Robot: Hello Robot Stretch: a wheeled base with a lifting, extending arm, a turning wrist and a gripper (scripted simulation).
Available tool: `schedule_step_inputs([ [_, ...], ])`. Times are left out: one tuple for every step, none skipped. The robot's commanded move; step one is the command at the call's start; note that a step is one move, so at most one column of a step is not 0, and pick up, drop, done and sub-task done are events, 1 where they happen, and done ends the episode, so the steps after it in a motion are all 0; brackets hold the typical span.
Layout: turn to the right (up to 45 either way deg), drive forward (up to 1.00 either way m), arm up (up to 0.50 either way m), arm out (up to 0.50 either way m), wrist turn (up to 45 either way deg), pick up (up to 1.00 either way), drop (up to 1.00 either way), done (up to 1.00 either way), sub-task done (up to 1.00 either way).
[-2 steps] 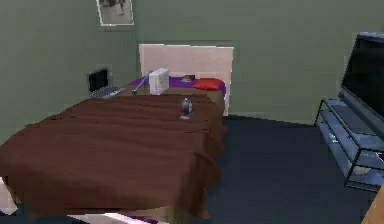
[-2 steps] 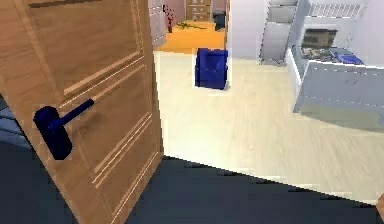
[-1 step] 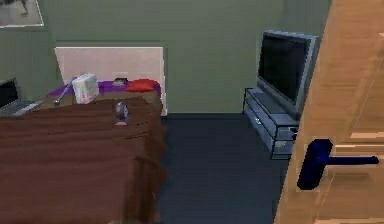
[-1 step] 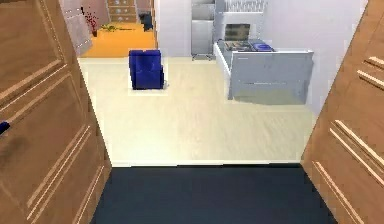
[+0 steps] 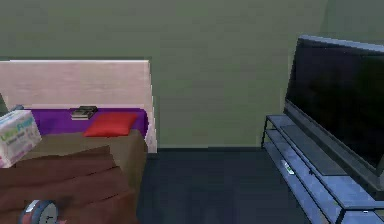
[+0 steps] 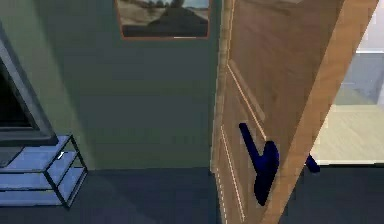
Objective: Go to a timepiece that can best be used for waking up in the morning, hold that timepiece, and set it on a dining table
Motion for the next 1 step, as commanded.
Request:
schedule_step_inputs([
  [3.0, 0.00, 0.00, 0.00, 0.0, 0.00, 0.00, 0.00, 0.00],
])
